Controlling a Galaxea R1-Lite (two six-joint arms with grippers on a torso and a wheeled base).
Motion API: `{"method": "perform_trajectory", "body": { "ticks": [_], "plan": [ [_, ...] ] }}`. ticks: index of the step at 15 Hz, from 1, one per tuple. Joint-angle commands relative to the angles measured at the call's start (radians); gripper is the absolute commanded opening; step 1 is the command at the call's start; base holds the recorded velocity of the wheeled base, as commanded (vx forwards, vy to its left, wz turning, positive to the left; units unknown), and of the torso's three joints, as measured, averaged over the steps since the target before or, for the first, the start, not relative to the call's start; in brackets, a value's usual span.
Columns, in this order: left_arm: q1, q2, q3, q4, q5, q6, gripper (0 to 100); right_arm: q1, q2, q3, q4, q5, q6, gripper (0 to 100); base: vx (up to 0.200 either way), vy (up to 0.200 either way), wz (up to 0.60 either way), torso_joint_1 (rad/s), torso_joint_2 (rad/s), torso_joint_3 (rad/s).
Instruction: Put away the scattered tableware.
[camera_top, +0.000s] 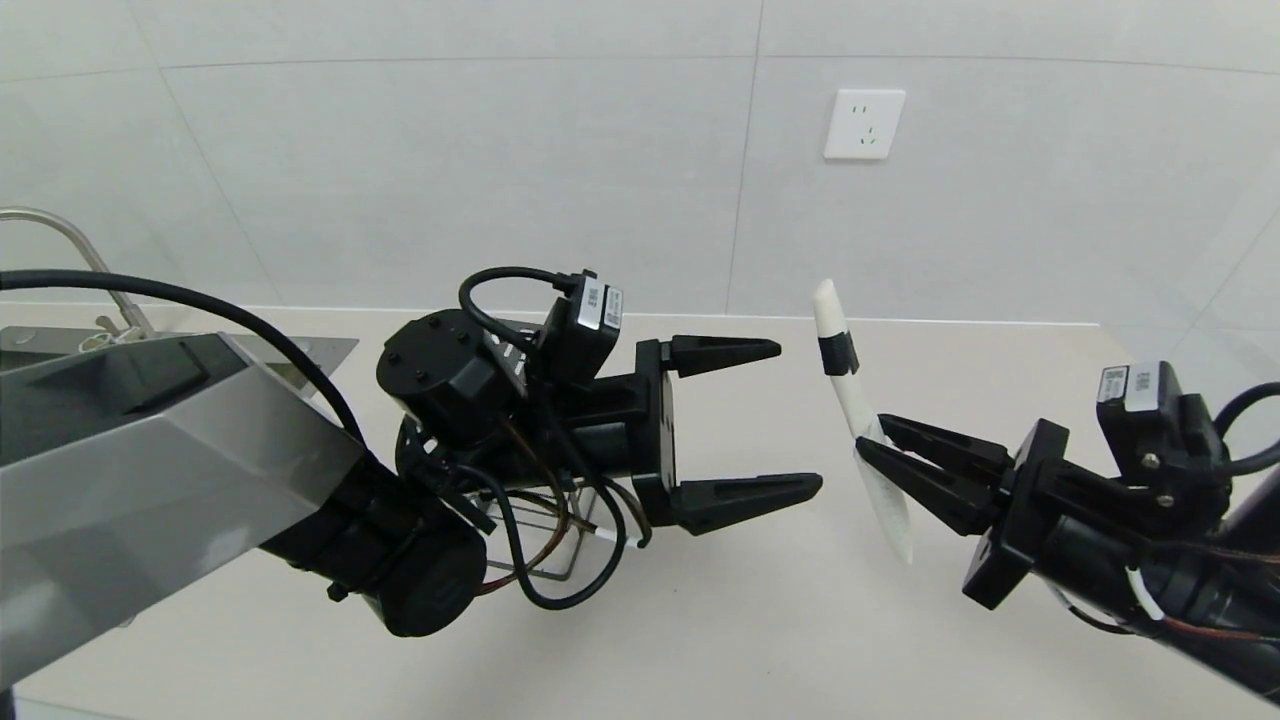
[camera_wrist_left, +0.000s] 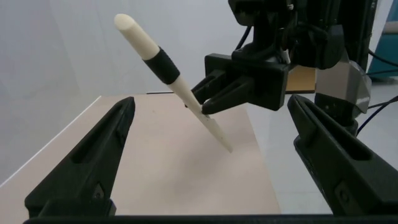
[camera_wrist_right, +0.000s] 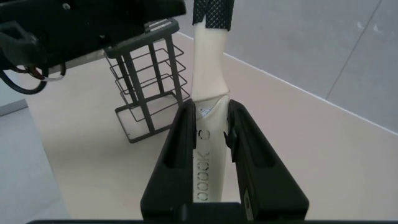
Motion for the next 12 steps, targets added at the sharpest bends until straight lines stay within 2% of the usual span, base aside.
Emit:
{"method": "perform_trajectory", "body": {
  "ticks": [1, 8, 10, 12],
  "plan": [
    [-0.013, 0.030, -0.046, -0.001, 0.001, -0.016, 100, 0.004, -0.003, -0.001, 0.000, 0.002, -0.001, 0, 0.000, 0.000, 0.00, 0.000, 0.00, 0.000],
    [-0.013, 0.062, -0.104, -0.001, 0.005, -0.026, 100, 0.007, -0.009, -0.001, -0.025, 0.023, -0.013, 0, 0.000, 0.000, 0.00, 0.000, 0.00, 0.000],
    [-0.018, 0.062, -0.115, -0.001, 0.008, -0.074, 100, 0.011, -0.008, -0.001, -0.025, 0.043, -0.015, 0, 0.000, 0.000, 0.00, 0.000, 0.00, 0.000],
    [-0.033, 0.070, -0.154, -0.001, 0.008, -0.092, 100, 0.011, -0.001, -0.001, -0.025, 0.045, -0.015, 0, 0.000, 0.000, 0.00, 0.000, 0.00, 0.000]
  ]
}}
